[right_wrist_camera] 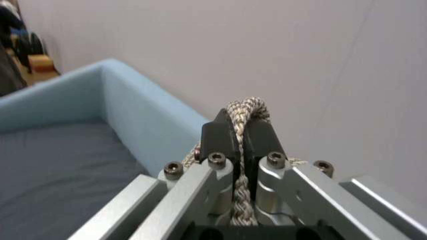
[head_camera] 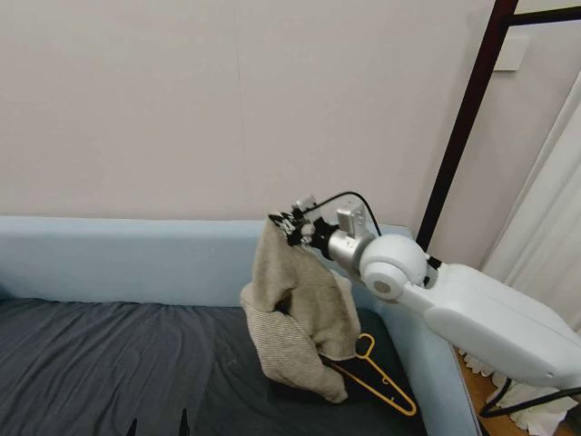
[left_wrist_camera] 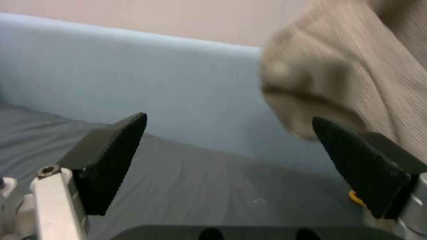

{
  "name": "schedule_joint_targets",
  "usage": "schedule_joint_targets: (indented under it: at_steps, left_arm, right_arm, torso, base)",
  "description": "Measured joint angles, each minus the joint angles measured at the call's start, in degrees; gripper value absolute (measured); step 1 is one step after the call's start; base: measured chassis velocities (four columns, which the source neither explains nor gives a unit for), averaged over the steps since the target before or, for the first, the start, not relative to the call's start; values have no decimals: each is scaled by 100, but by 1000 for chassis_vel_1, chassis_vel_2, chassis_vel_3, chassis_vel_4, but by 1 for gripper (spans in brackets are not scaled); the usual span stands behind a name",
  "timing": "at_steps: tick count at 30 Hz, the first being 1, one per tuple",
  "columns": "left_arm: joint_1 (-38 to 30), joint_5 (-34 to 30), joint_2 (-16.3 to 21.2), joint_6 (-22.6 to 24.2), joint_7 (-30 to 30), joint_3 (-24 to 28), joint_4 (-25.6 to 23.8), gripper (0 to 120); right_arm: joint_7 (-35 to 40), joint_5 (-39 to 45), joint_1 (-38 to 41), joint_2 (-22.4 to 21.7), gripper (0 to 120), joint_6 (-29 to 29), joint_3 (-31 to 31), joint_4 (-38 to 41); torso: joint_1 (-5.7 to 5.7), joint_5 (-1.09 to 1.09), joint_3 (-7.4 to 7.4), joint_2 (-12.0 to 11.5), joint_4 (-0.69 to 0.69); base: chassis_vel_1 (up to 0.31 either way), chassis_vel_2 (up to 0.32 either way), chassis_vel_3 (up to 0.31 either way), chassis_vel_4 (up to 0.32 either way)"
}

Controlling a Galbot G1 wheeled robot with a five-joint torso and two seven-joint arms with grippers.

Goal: Pick up the clothes from the sofa and hang them on the clothes hanger.

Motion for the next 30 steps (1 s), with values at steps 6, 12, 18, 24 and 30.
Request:
schedule_joint_targets:
  at_steps: [6, 12, 18, 24, 30]
  left_arm:
    - [68, -7, -8, -61, -2, -37, -12, 98]
    - [118, -7, -20, -66, -4, -60, 9, 98]
    - [69, 14, -24, -14, 3, -8, 93, 98]
    - [30, 51, -61, 80, 28, 58, 121, 98]
    - [64, 65, -23, 86, 33, 58, 141, 98]
  right_arm:
    - [606, 253, 340, 570, 0, 34, -3, -209]
    - [1110, 329, -1114, -38, 0, -22, 518, 445]
    - [607, -566, -3891, -1226, 0, 174, 1158, 377]
    - [-204, -2099, -6004, -1266, 0, 783, 1641, -981]
    - [-373, -2621, -6428, -1193, 0, 979, 1947, -1643]
  torso:
    - [0, -2, 0, 0, 3]
    - [0, 5, 0, 0, -2]
    - [-1, 8, -1, 0, -6]
    - [-1, 7, -1, 1, -5]
    - [-1, 4, -1, 1, 2]
  base:
    - [0, 0, 0, 0]
    - [0, 0, 0, 0]
    - [0, 0, 0, 0]
    - [0, 0, 0, 0]
    - [0, 0, 0, 0]
